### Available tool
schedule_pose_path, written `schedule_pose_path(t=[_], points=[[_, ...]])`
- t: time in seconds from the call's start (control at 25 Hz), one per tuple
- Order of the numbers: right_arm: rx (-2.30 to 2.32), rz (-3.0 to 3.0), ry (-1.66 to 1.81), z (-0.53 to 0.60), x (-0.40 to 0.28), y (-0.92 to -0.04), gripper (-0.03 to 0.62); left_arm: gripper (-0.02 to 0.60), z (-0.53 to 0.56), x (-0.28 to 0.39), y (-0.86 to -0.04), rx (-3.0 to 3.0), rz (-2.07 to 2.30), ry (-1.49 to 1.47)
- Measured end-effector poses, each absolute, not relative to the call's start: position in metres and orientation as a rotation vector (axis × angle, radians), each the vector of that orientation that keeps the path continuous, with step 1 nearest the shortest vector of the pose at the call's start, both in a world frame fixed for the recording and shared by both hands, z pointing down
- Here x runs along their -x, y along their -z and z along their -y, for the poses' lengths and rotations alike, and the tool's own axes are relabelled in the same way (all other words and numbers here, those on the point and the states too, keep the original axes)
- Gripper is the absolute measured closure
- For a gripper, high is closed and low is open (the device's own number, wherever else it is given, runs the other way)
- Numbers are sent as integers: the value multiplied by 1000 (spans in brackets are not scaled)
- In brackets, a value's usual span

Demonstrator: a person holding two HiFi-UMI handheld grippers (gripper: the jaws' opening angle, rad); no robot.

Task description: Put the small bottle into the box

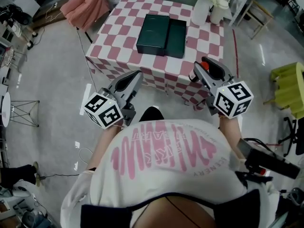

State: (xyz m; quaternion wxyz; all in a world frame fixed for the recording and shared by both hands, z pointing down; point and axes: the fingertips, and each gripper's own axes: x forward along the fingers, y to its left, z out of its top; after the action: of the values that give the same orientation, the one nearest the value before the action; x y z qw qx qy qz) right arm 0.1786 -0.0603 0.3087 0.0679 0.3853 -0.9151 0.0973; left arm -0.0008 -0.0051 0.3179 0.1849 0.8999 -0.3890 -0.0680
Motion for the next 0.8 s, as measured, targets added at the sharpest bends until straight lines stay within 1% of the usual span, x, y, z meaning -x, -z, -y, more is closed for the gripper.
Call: schedule_pose_path(t=[0.24,0.52,0.8], points=[[-1170,2730,-358,96,-181,-329,451,574,39,8,-331,-2491,1152,144],[-1236,2660,-427,159,-186,-350,451,574,112,27,-353,-2415,1195,117],[-1270,2599,-438,242,-164,-361,451,574,193,45,-361,-2414,1099,98]])
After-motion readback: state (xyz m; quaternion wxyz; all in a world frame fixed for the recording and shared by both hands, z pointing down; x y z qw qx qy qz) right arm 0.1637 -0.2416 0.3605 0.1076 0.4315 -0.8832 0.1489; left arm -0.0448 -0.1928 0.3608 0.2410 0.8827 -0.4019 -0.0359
